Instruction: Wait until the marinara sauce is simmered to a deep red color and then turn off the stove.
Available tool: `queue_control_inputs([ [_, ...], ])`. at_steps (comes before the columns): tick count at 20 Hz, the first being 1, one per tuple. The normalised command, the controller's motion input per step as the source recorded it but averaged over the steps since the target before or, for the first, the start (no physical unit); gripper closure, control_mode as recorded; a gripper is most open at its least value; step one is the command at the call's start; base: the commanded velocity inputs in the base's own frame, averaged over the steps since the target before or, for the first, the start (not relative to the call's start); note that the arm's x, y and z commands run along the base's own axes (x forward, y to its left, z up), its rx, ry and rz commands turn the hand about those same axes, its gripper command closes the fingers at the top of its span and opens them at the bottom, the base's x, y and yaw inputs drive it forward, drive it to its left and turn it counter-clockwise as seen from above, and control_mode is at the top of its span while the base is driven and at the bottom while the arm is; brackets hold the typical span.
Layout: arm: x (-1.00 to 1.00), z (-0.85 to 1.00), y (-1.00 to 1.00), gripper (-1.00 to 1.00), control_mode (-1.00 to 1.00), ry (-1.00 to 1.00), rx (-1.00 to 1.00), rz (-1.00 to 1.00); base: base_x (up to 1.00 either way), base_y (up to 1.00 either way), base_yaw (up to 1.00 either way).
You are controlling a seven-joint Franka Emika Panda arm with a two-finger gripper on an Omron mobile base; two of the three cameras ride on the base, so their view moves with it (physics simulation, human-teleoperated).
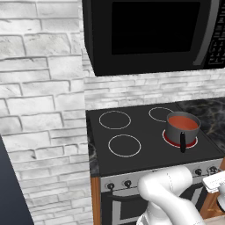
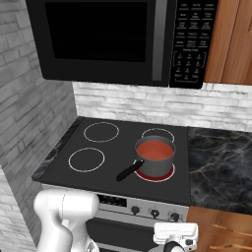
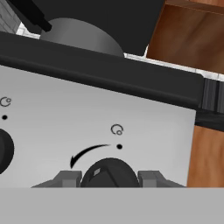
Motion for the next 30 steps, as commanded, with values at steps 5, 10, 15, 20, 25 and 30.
queue_control_inputs([
  [5, 0.00, 0.00, 0.00, 1.00, -1.00, 0.00, 0.00, 0.00, 0.00, 0.00, 0.00],
  [10, 0.00, 0.00, 0.00, 1.00, -1.00, 0.00, 0.00, 0.00, 0.00, 0.00, 0.00],
  [15, 0.00, 0.00, 0.00, 1.00, -1.00, 0.00, 0.00, 0.00, 0.00, 0.00, 0.00],
  [20, 0.00, 0.00, 0.00, 1.00, -1.00, 0.00, 0.00, 0.00, 0.00, 0.00, 0.00],
  [25, 0.00, 0.00, 0.00, 1.00, -1.00, 0.00, 0.00, 0.00, 0.00, 0.00, 0.00],
  [30, 0.00, 0.00, 0.00, 1.00, -1.00, 0.00, 0.00, 0.00, 0.00, 0.00, 0.00],
])
